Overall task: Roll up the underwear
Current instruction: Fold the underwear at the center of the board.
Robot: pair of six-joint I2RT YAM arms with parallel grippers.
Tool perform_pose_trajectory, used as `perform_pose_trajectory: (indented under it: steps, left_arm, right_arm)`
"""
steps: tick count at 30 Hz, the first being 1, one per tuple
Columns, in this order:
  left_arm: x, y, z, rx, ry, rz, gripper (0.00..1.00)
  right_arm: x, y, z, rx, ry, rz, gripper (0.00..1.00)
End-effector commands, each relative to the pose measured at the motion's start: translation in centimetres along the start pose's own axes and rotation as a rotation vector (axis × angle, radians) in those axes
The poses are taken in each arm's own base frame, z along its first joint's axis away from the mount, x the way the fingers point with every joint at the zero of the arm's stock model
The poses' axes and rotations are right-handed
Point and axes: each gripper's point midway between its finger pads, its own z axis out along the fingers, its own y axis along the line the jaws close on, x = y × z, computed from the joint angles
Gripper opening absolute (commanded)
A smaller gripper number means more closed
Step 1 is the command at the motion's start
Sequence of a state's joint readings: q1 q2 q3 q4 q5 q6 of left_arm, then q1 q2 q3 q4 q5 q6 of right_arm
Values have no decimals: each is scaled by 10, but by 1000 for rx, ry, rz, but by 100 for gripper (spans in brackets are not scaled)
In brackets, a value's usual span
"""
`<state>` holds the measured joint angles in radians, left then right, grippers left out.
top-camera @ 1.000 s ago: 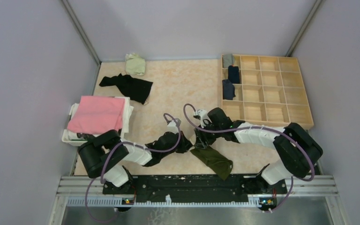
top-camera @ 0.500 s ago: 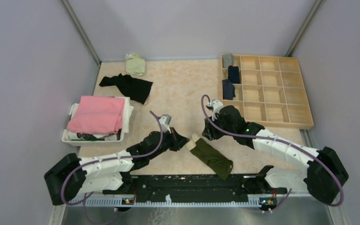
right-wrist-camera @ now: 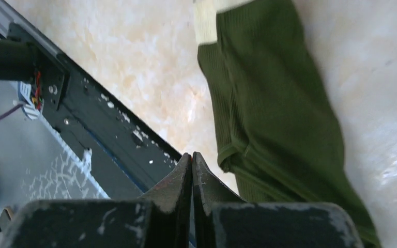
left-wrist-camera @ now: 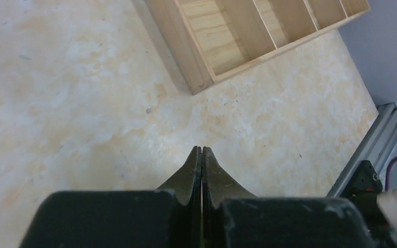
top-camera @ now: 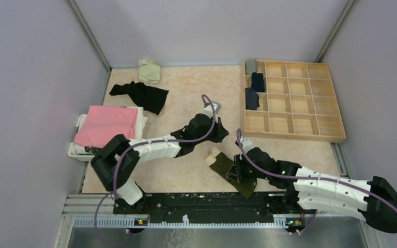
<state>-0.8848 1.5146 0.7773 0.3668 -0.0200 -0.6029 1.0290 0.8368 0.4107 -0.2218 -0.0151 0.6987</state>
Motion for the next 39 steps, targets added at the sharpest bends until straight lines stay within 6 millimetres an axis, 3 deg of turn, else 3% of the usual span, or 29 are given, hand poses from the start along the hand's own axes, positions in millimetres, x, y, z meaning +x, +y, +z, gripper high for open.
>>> perform_pose_trajectory:
  steps: [1, 4, 12, 20, 31, 39]
  left_arm:
    - [13, -21, 36, 130, 141, 146, 0]
    - [37, -16, 46, 141, 231, 148, 0]
    - [100, 13, 34, 122, 416, 136, 0]
    - [129, 34, 5, 76, 491, 131, 0]
    - [132, 51, -42, -19, 468, 90, 0]
    - [123, 63, -66, -102, 413, 70, 0]
  right_arm:
    - [15, 14, 8, -39, -2, 69, 0]
    - [30, 22, 17, -65, 48, 22, 0]
    - [51, -10, 32, 102, 133, -14, 0]
    - [63, -36, 30, 233, 173, 4, 0]
    - [32, -64, 27, 326, 119, 4, 0]
    - [-19, -67, 56, 287, 83, -56, 0]
